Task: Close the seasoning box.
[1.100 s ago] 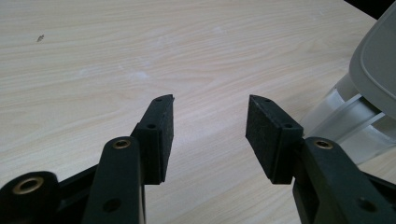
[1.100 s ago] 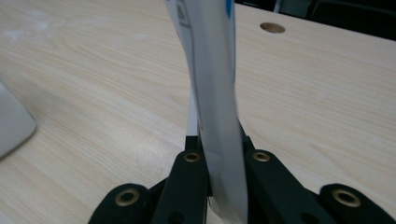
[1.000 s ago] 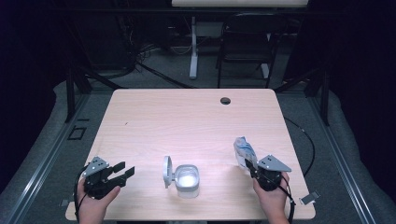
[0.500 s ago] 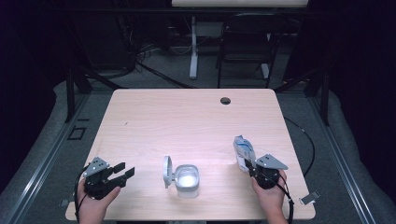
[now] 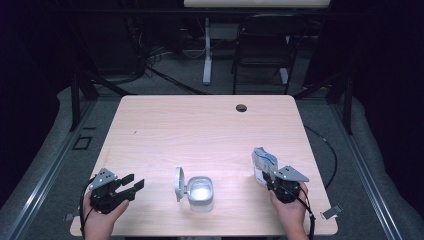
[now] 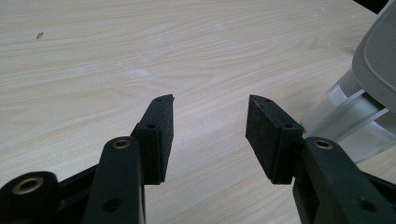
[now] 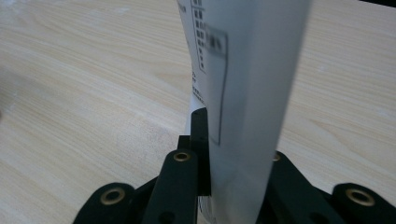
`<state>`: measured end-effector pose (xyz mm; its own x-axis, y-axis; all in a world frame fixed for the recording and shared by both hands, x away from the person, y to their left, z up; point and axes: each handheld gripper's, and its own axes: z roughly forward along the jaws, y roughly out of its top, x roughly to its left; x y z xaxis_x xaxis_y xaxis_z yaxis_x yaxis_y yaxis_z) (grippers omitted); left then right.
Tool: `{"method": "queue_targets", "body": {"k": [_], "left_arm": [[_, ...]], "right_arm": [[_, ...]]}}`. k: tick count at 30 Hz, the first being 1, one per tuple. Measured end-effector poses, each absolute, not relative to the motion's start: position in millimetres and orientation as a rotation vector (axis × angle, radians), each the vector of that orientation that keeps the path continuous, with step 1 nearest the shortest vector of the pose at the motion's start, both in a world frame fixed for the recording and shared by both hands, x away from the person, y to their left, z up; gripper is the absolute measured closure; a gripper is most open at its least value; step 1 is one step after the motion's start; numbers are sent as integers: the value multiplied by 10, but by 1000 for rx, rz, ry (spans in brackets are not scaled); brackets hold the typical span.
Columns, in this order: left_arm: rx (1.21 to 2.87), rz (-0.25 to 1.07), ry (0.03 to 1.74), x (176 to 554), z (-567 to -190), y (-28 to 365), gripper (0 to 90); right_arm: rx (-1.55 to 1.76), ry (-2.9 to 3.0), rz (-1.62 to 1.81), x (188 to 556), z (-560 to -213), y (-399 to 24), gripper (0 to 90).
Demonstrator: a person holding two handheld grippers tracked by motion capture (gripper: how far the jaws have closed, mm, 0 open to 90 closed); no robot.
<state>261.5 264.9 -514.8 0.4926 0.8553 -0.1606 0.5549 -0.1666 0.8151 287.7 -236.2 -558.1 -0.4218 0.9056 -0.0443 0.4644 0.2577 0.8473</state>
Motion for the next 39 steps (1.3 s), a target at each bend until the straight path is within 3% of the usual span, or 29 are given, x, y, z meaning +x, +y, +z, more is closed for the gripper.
{"method": "queue_targets", "body": {"k": [14, 17, 23, 39], "left_arm": [[1841, 429, 1177, 2605, -5128, 2648, 518], [1838, 430, 1174, 2605, -5125, 2643, 518], [1844, 432, 1167, 2599, -5109, 2635, 518], [1848, 431, 1131, 2597, -5074, 2569, 524]], "right_arm": [[1224, 1991, 1096, 2823, -5554, -2378, 660], [1226, 1983, 1085, 2803, -5541, -2384, 565], [1235, 1976, 1095, 2779, -5530, -2406, 486], [1241, 1975, 1072, 2670, -5474, -2453, 419]]}}
